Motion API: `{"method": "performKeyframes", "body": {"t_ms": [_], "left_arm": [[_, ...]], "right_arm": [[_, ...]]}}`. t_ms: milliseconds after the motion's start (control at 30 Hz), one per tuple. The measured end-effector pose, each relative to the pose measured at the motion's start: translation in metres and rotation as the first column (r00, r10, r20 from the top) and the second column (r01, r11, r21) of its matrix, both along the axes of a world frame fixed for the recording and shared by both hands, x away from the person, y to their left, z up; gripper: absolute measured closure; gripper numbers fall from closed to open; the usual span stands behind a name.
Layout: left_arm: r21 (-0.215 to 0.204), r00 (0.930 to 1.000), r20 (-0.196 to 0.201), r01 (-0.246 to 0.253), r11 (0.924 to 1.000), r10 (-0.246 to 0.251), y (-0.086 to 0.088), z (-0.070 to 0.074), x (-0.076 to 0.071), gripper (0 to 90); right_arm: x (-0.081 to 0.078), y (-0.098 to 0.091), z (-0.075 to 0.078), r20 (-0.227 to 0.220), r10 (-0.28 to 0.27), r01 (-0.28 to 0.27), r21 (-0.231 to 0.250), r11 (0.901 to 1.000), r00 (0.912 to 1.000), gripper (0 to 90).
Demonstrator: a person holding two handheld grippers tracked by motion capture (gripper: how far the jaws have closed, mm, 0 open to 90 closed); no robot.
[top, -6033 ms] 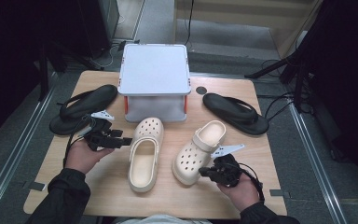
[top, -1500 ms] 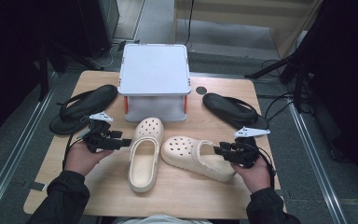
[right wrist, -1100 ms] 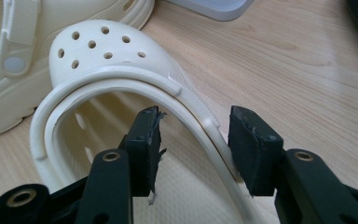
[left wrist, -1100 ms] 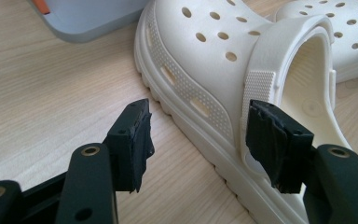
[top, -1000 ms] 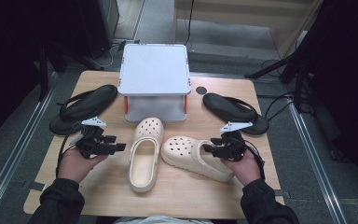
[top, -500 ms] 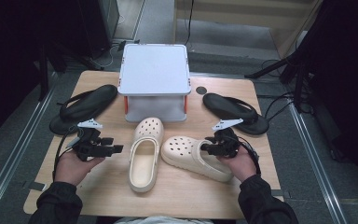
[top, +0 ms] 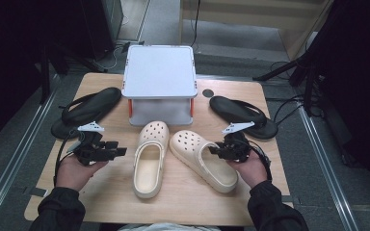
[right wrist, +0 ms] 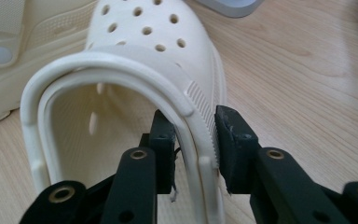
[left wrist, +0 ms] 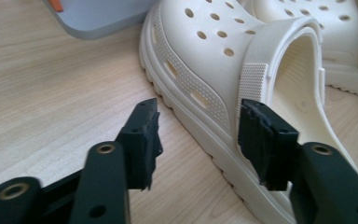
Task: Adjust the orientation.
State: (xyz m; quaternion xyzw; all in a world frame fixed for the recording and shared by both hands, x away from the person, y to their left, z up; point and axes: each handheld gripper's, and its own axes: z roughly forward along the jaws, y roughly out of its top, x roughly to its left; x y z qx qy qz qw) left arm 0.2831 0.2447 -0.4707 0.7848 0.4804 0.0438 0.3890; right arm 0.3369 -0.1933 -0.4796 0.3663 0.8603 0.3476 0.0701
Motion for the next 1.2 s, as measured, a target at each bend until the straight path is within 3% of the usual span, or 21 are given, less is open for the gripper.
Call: {"method": "performKeyframes", "body": {"t_ms": [133, 200, 333, 433, 667, 800, 1100, 1200], "left_arm": [[-0.01, 0.9996, -0.025, 0.014, 0.9998, -0.015, -0.001, -0.001, 0.001, 57.3], [-0.008, 0.9983, -0.044, 0.037, 0.9993, -0.038, -0.002, -0.003, 0.002, 67.9], [-0.01, 0.9973, -0.041, 0.06, 0.9981, -0.061, -0.004, -0.004, 0.003, 79.6], [-0.017, 0.9968, -0.025, 0.076, 0.997, -0.076, -0.007, -0.003, 0.011, 89.1], [0.001, 0.9956, -0.053, 0.077, 0.997, -0.077, -0.02, -0.018, 0.034, 89.9], [0.035, 0.9932, -0.068, 0.097, 0.9946, -0.095, -0.025, -0.024, 0.039, 89.5], [0.031, 0.9892, -0.1, 0.111, 0.9934, -0.107, -0.031, -0.03, 0.043, 89.0], [0.024, 0.989, -0.104, 0.108, 0.9939, -0.105, -0.031, -0.031, 0.043, 89.0]], "right_arm": [[0.0, -0.002, 0.003, -0.014, -0.028, 0.028, 0.011, 0.9996, 0.9995, 73.7], [-0.001, -0.003, 0.007, -0.005, -0.072, 0.072, 0.016, 0.9973, 0.9974, 74.9], [-0.001, -0.004, 0.011, 0.028, -0.125, 0.124, 0.023, 0.992, 0.9918, 75.2], [-0.001, -0.002, 0.014, 0.023, -0.155, 0.154, 0.044, 0.9871, 0.9877, 75.4], [0.001, 0.017, 0.015, 0.023, -0.175, 0.174, 0.048, 0.9836, 0.9843, 75.3], [0.001, 0.025, 0.012, 0.028, -0.191, 0.19, 0.031, 0.9813, 0.9812, 75.3], [-0.009, 0.038, 0.005, 0.031, -0.188, 0.188, 0.002, 0.9822, 0.9817, 75.1], [-0.011, 0.039, 0.004, 0.02, -0.192, 0.192, 0.015, 0.9813, 0.9811, 74.9]]}}
